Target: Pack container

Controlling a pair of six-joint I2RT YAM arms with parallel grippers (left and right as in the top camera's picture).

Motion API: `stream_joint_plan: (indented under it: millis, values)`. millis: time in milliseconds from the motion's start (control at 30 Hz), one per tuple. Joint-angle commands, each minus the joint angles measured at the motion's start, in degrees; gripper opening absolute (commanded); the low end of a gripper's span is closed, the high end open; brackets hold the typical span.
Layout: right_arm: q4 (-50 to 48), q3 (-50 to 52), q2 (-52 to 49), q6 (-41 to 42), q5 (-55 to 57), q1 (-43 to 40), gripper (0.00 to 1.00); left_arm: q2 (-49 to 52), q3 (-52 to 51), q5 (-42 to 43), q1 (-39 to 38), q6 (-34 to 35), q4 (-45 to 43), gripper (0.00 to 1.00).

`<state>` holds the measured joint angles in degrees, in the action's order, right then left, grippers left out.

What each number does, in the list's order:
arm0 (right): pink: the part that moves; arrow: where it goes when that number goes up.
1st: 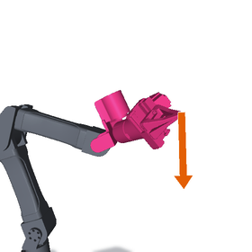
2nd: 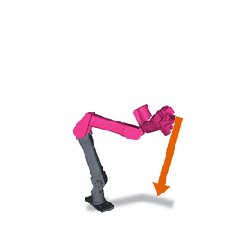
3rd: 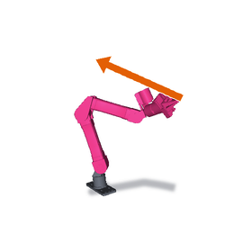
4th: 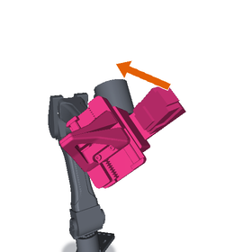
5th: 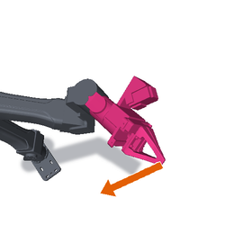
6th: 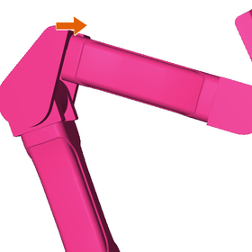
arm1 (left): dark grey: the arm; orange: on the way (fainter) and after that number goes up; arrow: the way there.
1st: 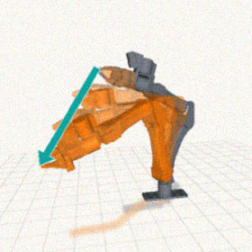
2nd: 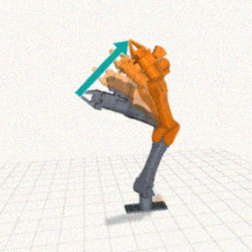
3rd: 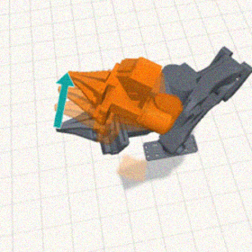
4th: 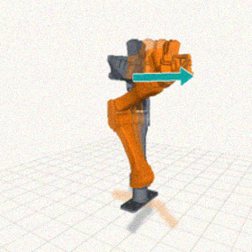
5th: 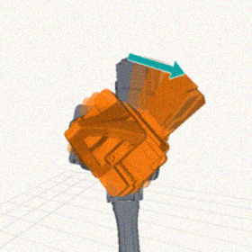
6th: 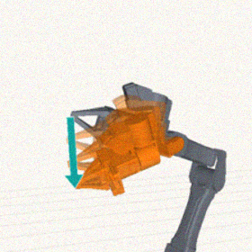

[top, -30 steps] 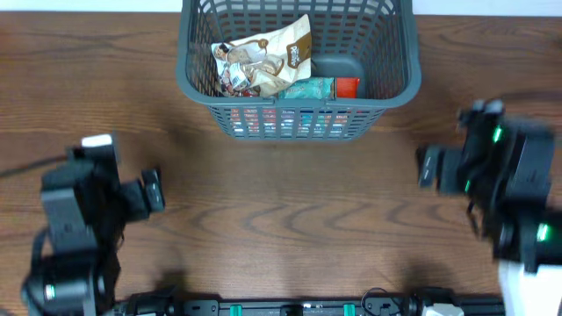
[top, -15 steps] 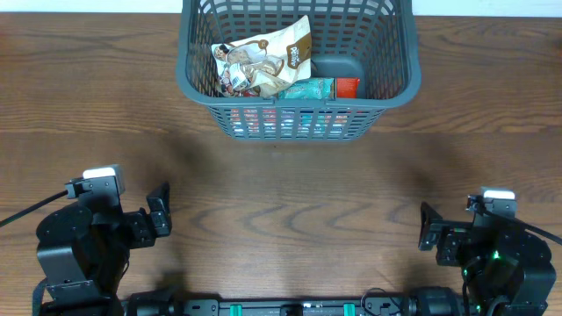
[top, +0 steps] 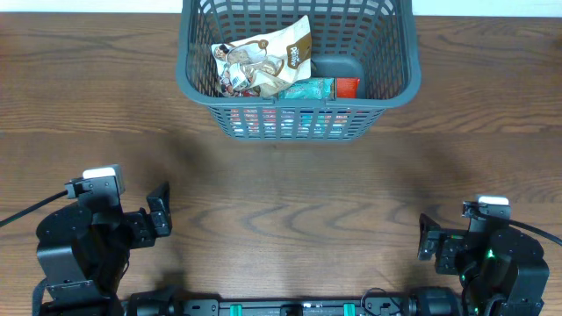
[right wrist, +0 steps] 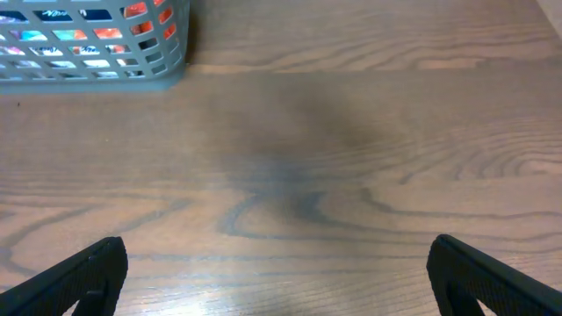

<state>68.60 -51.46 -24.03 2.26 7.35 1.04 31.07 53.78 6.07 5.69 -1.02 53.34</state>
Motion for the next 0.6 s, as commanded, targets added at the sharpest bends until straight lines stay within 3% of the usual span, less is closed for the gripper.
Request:
stream_joint_plan:
  millis: [0, 567]
  values:
    - [0.2, 0.4, 0.2, 0.7, 0.6, 0.5, 0.99, 0.1, -0.2, 0.8, 0.0, 0.9, 0.0, 0.99]
    - [-0.2, 0.4, 0.5, 0.7, 1.0, 0.6, 0.99, 0.1, -0.2, 0.8, 0.0, 0.9, -0.1, 0.99]
